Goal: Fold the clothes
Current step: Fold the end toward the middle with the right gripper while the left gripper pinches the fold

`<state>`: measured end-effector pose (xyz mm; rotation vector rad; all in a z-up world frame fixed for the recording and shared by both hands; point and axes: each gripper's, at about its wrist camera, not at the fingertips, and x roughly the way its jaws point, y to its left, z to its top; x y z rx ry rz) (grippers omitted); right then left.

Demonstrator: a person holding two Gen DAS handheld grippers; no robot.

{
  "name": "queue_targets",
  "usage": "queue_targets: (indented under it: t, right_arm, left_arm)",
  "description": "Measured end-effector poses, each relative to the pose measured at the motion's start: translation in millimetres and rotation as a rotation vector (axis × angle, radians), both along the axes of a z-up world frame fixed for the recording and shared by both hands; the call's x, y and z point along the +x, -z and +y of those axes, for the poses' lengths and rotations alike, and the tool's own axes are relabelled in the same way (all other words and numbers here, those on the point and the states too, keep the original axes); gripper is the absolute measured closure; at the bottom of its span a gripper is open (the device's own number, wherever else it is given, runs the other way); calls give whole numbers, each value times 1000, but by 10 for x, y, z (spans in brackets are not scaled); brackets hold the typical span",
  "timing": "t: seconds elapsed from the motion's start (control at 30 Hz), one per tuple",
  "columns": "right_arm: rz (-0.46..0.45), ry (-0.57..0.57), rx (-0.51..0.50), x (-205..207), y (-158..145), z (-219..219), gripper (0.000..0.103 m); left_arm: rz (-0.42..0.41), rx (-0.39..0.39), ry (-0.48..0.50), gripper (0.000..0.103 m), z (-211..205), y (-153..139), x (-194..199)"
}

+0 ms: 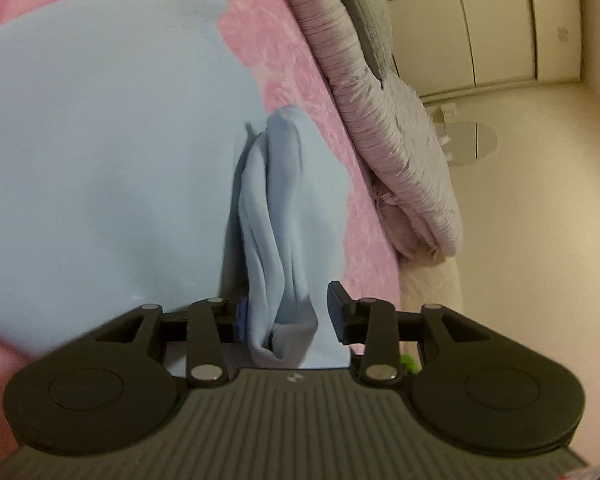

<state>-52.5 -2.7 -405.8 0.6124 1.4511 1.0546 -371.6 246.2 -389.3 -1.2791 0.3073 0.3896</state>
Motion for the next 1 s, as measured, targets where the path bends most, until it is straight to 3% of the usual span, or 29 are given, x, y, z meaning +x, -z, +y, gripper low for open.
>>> queue_targets:
  t: [0.13,0.33,0.43,0.53,0.77,0.87,0.93,1.0]
  right_arm:
    - [-3,-66,33,-91,-13,126,58]
    - [-186,-262,83,-541,-271,463,57]
    - [-317,-369,68,-861,-320,615,57]
    - [-428,-431,54,-1085,-348,663,57]
    - [-403,-472,79,-1127,-383,729,57]
    - [-447,-512,72,-1306,-388,828,57]
    - [-485,-532,62,-1384,-375,833,57]
    - [-504,-546,66,-1408,-378,820,57]
  left_arm:
    - [82,280,39,91,-29,-431,-67]
    - [152,420,-37,91,57,-678,-696]
    - [201,309,-79,92,157,-365,-974]
    - [210,300,-87,93,149,-242,-1073]
    - [212,343,-104,96,126,-340,-1168]
    - [213,361,-111,96,116,-382,-1209]
    - [229,311,-128,96,132,-170,-1258]
    - [210,303,-148,96,144,-153,-1269]
